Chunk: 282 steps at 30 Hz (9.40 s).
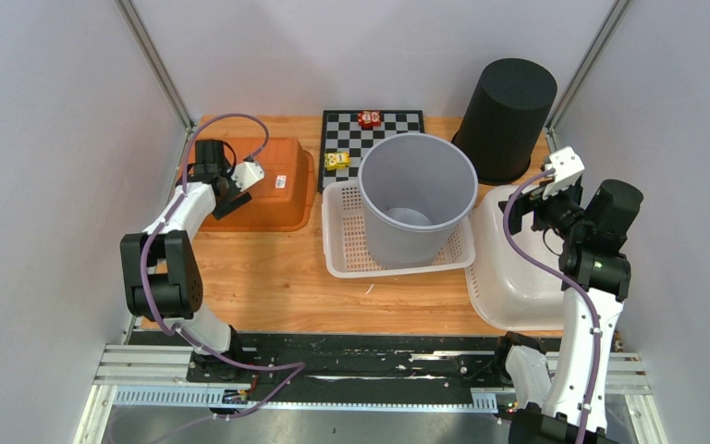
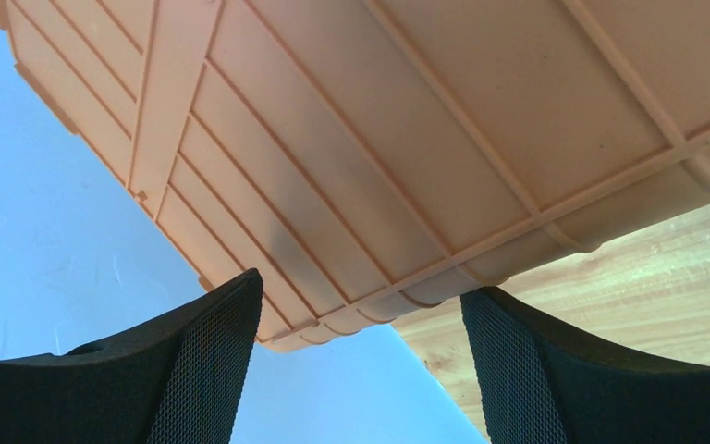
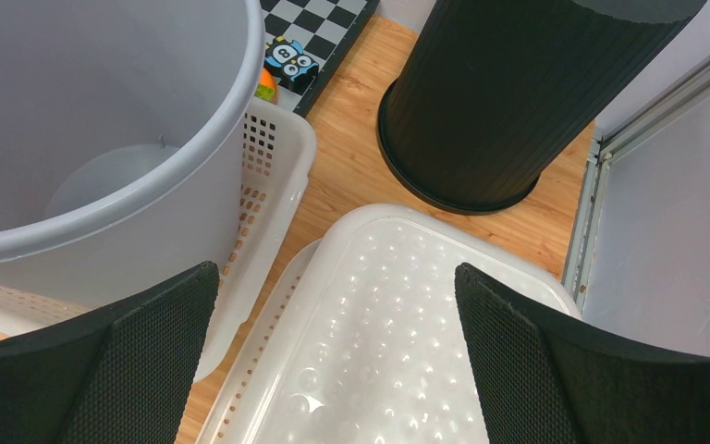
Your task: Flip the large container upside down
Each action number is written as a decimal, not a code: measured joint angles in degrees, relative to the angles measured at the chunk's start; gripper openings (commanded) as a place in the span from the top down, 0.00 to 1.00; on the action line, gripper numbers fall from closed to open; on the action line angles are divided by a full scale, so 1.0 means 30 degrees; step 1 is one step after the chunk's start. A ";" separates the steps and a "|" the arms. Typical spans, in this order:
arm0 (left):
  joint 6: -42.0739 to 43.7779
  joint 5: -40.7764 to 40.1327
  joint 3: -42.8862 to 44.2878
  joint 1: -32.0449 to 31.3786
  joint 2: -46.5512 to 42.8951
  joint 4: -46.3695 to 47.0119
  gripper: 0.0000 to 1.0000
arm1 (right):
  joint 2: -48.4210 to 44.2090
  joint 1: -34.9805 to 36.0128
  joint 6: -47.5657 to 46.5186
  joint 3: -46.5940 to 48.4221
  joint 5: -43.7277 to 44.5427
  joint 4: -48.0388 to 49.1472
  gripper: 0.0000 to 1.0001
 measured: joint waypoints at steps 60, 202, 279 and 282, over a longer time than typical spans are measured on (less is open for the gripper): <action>-0.2892 -0.3585 0.6397 -0.3730 0.5654 0.2084 0.03 | 0.0262 0.0000 0.0138 0.0000 0.0007 0.0197 0.00; -0.9340 1.3209 -0.4080 -0.3759 -1.4775 -0.6171 0.00 | 0.9544 2.0524 -0.4284 1.4149 0.7016 -1.0775 0.98; -1.5803 0.9100 0.3009 0.7781 -1.5737 -0.8116 0.00 | 2.6236 2.5507 1.2677 2.3219 -0.5457 0.3300 0.98; -1.5875 0.9275 0.3118 0.7781 -1.5737 -0.8182 0.00 | 2.6636 2.5471 1.3070 2.3219 -0.5945 0.4146 0.98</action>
